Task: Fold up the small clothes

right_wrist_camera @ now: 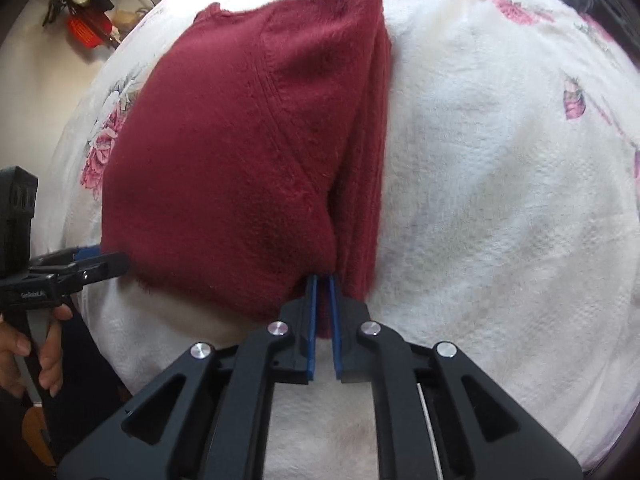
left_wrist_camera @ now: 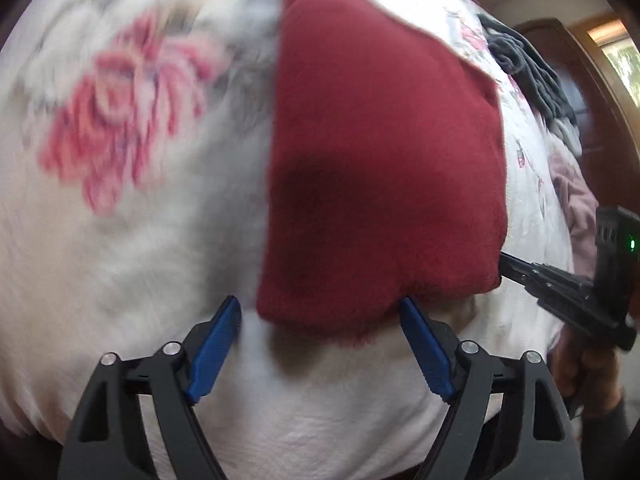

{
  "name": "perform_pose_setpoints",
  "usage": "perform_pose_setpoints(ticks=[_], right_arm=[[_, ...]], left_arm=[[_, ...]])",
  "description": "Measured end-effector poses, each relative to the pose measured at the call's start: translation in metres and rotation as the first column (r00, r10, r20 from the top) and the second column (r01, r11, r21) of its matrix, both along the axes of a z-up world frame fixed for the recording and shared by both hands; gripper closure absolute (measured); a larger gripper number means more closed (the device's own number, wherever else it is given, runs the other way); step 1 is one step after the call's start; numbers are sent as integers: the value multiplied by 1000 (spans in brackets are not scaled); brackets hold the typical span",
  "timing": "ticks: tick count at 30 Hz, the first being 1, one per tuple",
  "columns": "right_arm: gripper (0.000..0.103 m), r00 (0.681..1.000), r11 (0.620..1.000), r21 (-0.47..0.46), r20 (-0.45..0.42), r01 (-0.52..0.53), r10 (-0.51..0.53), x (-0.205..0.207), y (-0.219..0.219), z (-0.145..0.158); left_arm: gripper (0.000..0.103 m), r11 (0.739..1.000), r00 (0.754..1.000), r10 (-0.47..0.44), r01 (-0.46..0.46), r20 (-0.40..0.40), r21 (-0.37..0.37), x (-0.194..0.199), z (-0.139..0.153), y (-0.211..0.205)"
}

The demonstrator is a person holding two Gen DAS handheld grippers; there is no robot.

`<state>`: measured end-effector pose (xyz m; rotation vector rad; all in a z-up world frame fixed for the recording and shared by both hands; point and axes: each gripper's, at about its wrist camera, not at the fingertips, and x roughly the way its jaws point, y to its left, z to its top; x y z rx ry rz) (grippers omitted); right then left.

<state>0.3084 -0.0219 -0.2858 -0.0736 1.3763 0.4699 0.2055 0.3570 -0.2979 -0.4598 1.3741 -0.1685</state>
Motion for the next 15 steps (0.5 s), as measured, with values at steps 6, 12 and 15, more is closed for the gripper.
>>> perform_pose_setpoints(ticks=[6,12,15], right_arm=[[31,993,993,82,76,80,-87,-41,-17,63],[10,984,994,-11,145,109,-107,-119,-9,101],[5,964,985,-91,236,147,-123,-158,-3,117]], left_arm=[[15,998,989,23,-32,144,62,-57,75,19],[7,958,976,-80,19,201,287,-104,133,-12],[7,925,966,-100,3,237,380,-129,160,-29]])
